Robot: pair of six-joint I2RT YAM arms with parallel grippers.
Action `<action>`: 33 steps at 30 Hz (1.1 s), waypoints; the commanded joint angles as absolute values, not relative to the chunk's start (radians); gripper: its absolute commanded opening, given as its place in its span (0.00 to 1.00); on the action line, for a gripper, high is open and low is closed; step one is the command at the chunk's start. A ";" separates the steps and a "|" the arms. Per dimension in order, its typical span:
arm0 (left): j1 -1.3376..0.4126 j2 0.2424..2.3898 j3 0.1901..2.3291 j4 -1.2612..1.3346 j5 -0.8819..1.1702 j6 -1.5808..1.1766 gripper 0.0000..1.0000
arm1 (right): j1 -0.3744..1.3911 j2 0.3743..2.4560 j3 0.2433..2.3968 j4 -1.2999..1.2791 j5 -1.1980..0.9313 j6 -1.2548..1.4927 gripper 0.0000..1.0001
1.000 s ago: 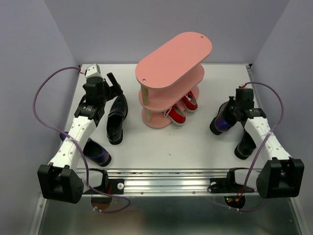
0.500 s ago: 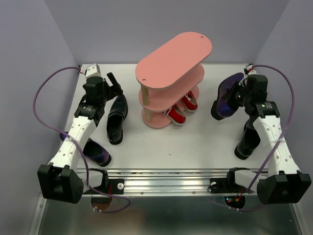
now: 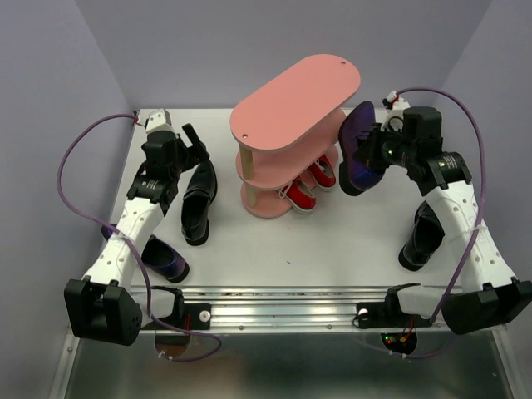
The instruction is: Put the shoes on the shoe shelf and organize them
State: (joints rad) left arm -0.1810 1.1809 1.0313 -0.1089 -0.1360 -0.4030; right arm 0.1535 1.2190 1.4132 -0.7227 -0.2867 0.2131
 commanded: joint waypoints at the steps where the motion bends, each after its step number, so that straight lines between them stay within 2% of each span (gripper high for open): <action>1: -0.178 1.149 1.025 -0.071 -0.129 -0.407 0.99 | 0.274 1.221 1.514 -0.666 -0.253 0.129 0.01; 20: -0.179 1.147 1.032 -0.074 -0.129 -0.408 0.99 | 0.411 1.272 1.560 -0.627 -0.247 0.054 0.01; 33: -0.179 1.131 1.025 -0.087 -0.152 -0.403 0.99 | 0.701 1.391 1.647 -0.658 0.018 -0.121 0.01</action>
